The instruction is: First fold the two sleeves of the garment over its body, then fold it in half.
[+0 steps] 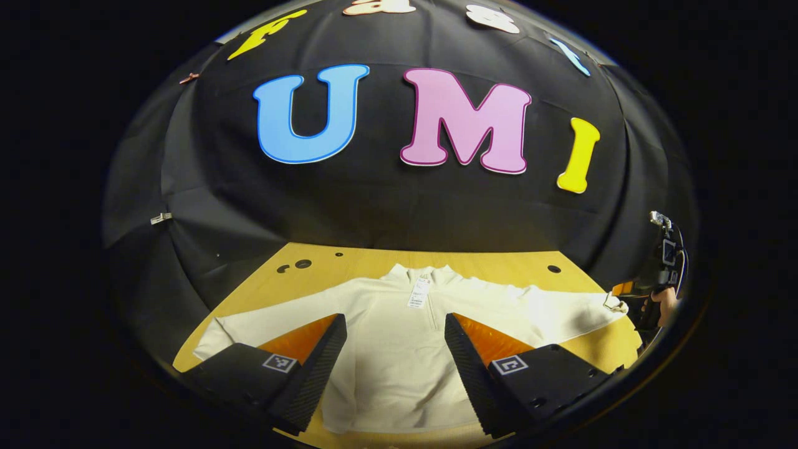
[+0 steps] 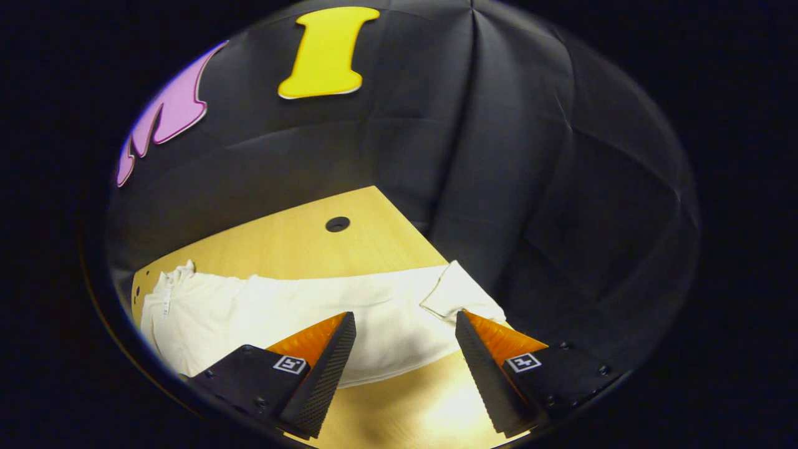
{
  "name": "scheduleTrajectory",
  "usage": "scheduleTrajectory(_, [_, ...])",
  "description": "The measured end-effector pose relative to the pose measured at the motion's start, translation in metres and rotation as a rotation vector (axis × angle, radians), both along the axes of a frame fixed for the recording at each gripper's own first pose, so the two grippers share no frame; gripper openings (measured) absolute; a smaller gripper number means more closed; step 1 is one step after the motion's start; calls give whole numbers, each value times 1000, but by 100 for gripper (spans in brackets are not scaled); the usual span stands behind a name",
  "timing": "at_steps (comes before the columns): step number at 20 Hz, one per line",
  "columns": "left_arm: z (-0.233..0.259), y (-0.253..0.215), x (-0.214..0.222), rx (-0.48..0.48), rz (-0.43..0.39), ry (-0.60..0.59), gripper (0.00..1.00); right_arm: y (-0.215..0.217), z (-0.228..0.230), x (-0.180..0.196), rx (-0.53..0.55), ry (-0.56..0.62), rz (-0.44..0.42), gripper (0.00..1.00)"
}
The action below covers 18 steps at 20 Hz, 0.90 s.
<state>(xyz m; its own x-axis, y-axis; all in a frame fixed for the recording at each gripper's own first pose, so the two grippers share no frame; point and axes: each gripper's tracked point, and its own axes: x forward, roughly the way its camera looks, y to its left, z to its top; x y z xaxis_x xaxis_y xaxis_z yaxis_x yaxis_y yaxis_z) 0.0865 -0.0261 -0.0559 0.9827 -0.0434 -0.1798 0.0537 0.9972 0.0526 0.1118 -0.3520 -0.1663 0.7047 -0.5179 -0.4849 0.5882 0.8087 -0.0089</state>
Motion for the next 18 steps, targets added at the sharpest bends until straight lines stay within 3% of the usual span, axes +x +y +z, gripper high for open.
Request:
scheduleTrajectory(9, [-12, -18, 14, 35, -14, 36, 97, -81, -53, -4, 51, 111, -125, 98])
scheduleTrajectory(12, [-16, -23, 18, 52, -22, 49, 98, -84, -73, -1, 109, 147, -126, 98])
scheduleTrajectory(18, [-13, -32, 17, 83, -49, 44, 98, -82, -73, 2, 82, 160, -85, 98])
